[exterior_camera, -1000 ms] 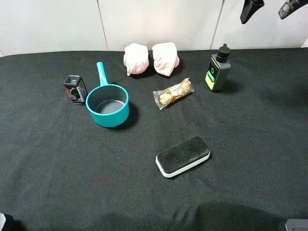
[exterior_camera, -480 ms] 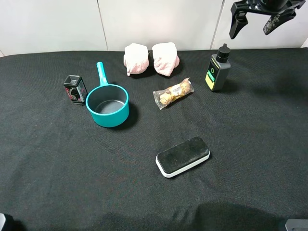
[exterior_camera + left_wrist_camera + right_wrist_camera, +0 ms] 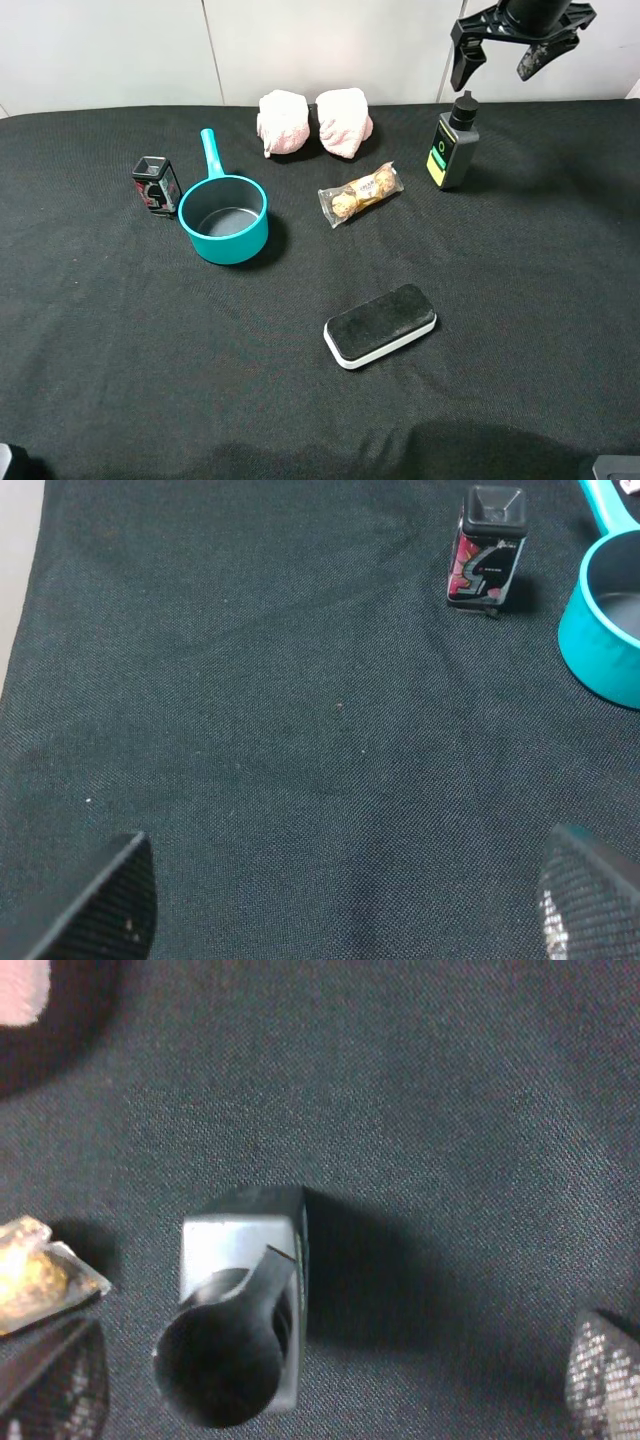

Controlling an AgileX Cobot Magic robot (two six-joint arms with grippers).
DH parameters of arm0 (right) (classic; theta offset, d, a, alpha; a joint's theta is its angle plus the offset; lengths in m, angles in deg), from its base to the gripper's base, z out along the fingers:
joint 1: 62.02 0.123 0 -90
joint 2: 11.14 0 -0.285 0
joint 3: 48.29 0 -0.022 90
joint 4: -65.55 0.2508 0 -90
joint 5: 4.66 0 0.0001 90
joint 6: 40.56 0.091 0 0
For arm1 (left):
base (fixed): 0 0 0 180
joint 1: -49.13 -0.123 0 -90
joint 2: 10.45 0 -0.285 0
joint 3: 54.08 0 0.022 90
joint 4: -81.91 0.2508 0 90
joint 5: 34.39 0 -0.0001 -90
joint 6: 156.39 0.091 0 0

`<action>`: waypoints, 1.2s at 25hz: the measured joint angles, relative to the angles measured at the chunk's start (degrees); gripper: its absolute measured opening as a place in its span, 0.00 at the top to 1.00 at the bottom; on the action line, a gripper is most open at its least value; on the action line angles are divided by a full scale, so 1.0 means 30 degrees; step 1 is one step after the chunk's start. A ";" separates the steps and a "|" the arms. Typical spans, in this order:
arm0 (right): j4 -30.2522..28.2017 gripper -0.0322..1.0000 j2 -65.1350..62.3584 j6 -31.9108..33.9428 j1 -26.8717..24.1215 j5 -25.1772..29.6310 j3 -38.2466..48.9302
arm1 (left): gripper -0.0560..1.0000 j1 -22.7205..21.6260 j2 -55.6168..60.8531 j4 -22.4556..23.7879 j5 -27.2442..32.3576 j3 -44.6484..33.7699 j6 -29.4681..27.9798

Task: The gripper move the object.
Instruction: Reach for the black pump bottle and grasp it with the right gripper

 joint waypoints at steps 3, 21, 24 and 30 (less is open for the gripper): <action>0.0137 0.30 0.0066 0.0000 0.0000 -0.0018 -0.0006 | 0.23 0.0000 0.0000 0.0000 0.0000 0.0000 0.0000; 0.0480 0.30 0.1800 0.0292 0.0593 0.0501 -0.0006 | 0.23 0.0000 0.0000 0.0000 0.0000 0.0000 0.0000; 0.0480 0.30 0.2117 0.0292 0.0593 0.0540 -0.0006 | 0.23 0.0000 0.0000 0.0000 0.0000 0.0000 0.0000; 0.0461 0.30 0.2853 0.0292 0.0593 0.0476 -0.0006 | 0.23 0.0000 0.0000 0.0000 0.0000 0.0000 0.0000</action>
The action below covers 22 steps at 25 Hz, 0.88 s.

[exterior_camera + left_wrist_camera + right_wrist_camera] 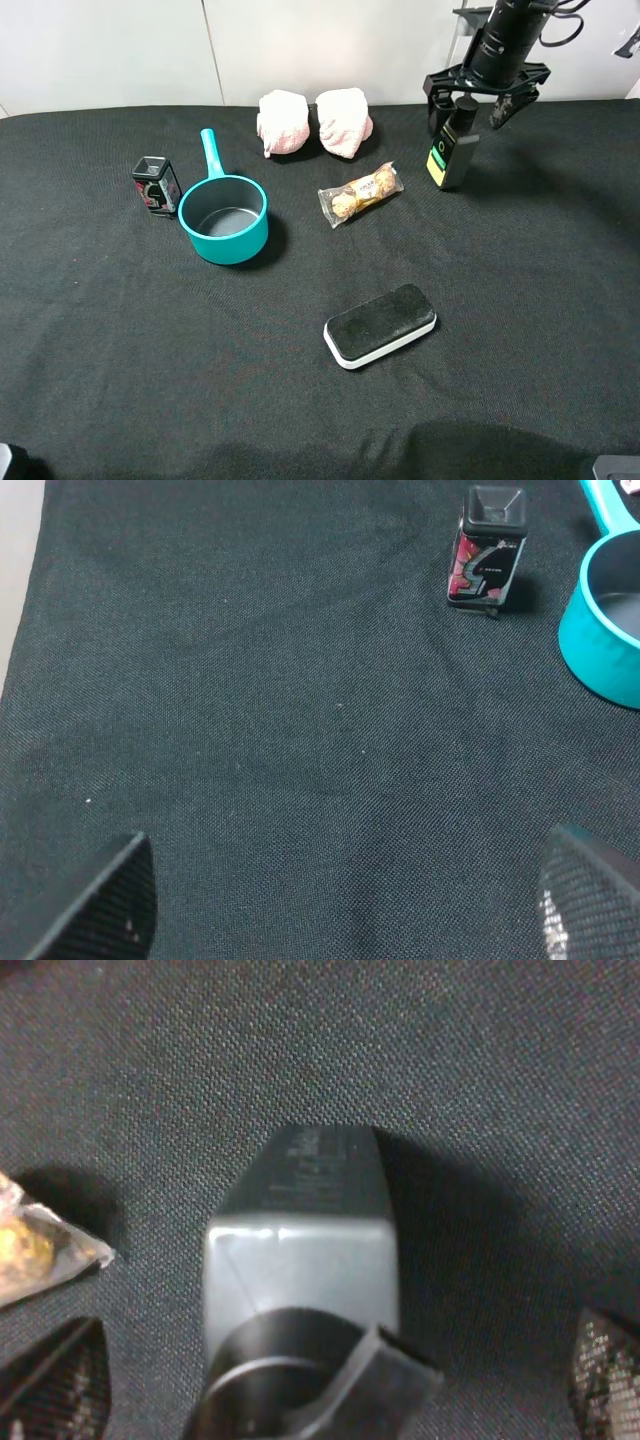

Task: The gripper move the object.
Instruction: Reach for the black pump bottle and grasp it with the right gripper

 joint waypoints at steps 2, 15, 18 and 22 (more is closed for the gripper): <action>0.0000 0.30 0.0141 0.0000 0.0000 -0.0056 0.0017 | 0.23 0.0000 0.0000 0.0000 0.0000 0.0000 0.0000; -0.0556 0.30 0.0536 0.0000 0.0000 -0.0659 0.0017 | 0.23 0.0000 0.0000 0.0000 0.0000 0.0000 0.0000; -0.0556 0.30 0.0820 0.0000 0.0000 -0.0659 0.0017 | 0.23 0.0000 0.0000 0.0000 0.0000 0.0000 0.0000; -0.0518 0.30 0.0918 0.0000 0.0000 -0.0732 0.0017 | 0.23 0.0000 0.0000 0.0000 0.0000 0.0000 0.0000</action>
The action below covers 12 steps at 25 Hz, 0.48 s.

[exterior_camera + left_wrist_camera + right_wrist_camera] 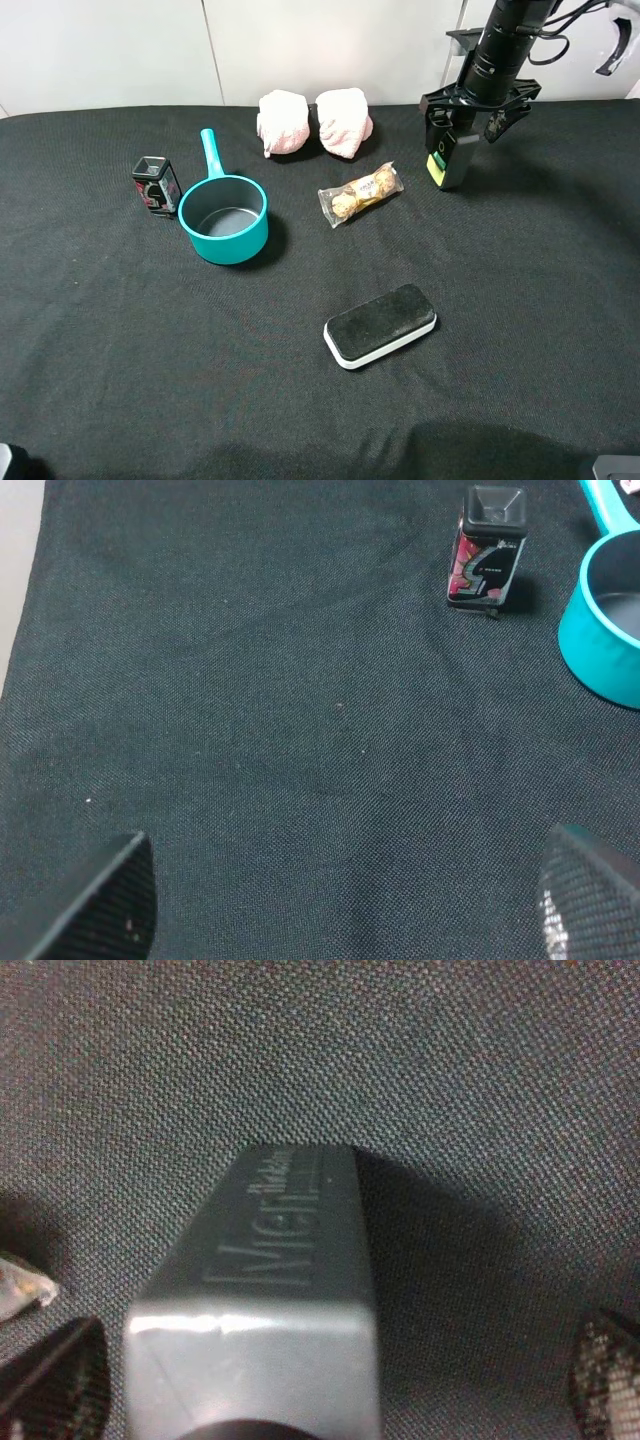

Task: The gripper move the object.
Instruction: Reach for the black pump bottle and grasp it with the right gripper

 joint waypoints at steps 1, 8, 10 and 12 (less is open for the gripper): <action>0.0000 0.30 0.0000 0.0000 0.0000 -0.0028 0.0000 | 0.23 0.0000 0.0000 0.0000 0.0000 0.0000 0.0000; -0.0145 0.30 0.0061 0.0000 0.0000 -0.0285 0.0000 | 0.23 0.0000 0.0000 0.0000 0.0000 0.0000 0.0000; -0.0182 0.30 0.0119 0.0000 0.0000 -0.0285 -0.0018 | 0.23 0.0000 0.0000 0.0000 0.0000 0.0000 0.0000; -0.0182 0.30 0.0163 0.0000 0.0000 -0.0266 -0.0018 | 0.23 0.0000 0.0000 0.0000 0.0000 0.0000 0.0000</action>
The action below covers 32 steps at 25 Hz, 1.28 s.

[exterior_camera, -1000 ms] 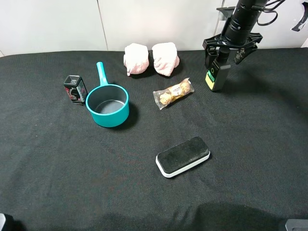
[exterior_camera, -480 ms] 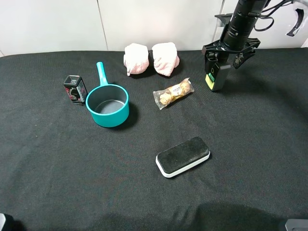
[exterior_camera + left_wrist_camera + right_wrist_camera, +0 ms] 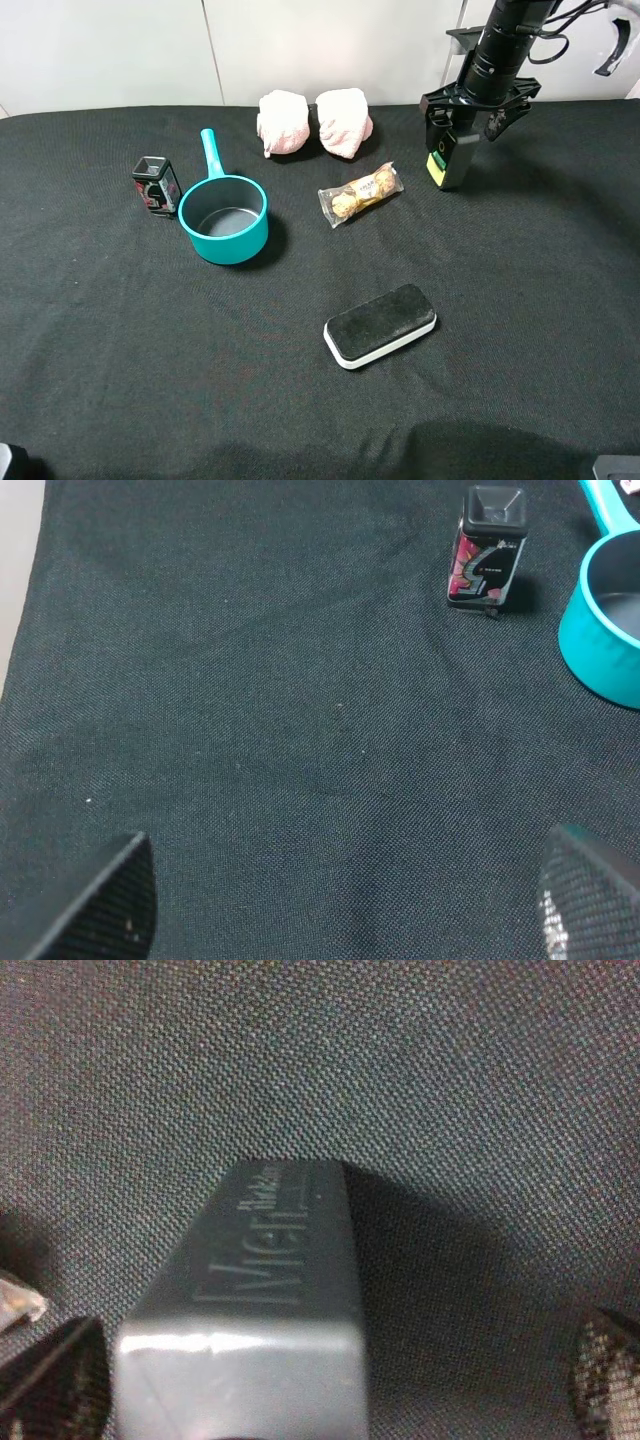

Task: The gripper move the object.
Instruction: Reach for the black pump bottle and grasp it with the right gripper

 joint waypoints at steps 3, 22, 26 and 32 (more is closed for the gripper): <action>0.0000 0.30 0.0039 0.0000 0.0000 0.0016 -0.0073 | 0.23 0.0000 0.0000 0.0000 0.0000 0.0000 0.0000; 0.0011 0.30 0.0039 0.0000 0.0000 0.0057 -0.0073 | 0.23 0.0000 0.0000 0.0000 0.0000 0.0000 0.0000; 0.0116 0.34 0.0039 0.0000 0.0000 0.0057 -0.0073 | 0.23 0.0000 0.0000 0.0000 0.0000 0.0000 0.0000; 0.0489 0.55 0.0039 0.0000 0.0000 0.0102 -0.0073 | 0.23 0.0000 0.0000 0.0000 0.0000 0.0000 0.0000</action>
